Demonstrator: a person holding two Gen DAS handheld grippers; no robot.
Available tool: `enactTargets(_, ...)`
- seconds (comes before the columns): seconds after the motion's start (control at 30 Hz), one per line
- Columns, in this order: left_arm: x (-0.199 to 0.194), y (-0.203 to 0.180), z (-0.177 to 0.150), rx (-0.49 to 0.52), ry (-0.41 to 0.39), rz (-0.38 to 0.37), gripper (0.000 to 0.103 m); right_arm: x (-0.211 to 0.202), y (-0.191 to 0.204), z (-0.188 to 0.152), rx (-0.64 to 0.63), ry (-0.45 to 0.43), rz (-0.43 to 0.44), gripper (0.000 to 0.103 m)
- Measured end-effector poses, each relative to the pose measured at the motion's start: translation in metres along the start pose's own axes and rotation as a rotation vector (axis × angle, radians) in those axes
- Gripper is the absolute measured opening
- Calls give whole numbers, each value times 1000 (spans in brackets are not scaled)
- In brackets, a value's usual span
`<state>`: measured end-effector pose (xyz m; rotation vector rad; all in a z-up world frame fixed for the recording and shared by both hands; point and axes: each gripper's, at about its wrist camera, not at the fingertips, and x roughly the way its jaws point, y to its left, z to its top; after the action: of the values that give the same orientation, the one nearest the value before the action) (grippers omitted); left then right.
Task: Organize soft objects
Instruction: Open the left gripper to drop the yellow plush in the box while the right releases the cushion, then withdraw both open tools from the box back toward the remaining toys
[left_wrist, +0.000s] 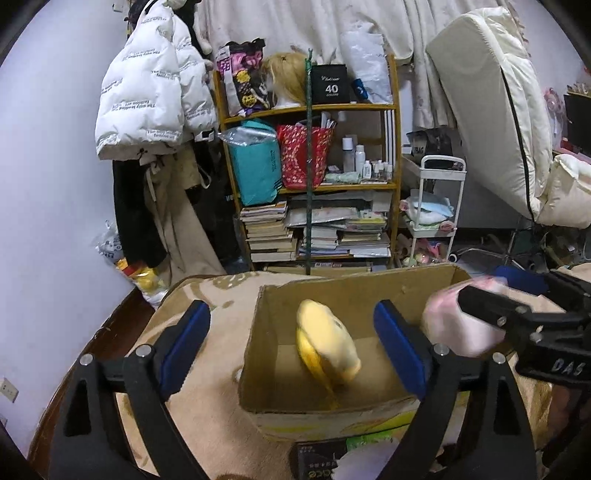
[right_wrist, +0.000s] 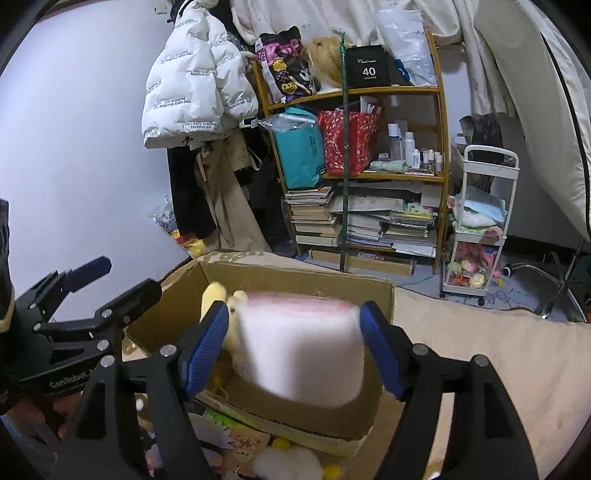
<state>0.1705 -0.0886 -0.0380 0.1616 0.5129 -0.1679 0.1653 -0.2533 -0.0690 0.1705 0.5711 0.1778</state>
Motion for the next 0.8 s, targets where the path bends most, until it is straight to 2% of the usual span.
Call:
enactTargets(0.03,-1,2,-1,-5,6,3,90,-3,-1,1,5,-9,2,92)
enactTargets(0.07,-1,3,-1,-7,10,5,93,-5,-1,2,10,-19,5,96)
enactTargets(0.1,-3,4,-2,-11,15,11,97,-8,-1,2,15,-26,7,96)
enactTargets(0.23,-13,9,-4,-25,12,32,99,-16,-2,5,27,-31,0,103)
enactTargets(0.5,-34,16,-10,-71,45,33,99,-41,-1,4,70,-37,-9,103)
enactTargets(0.8,-67,16,-24,-105,68,38,100,-71,9,-7,62,-26,-34,103)
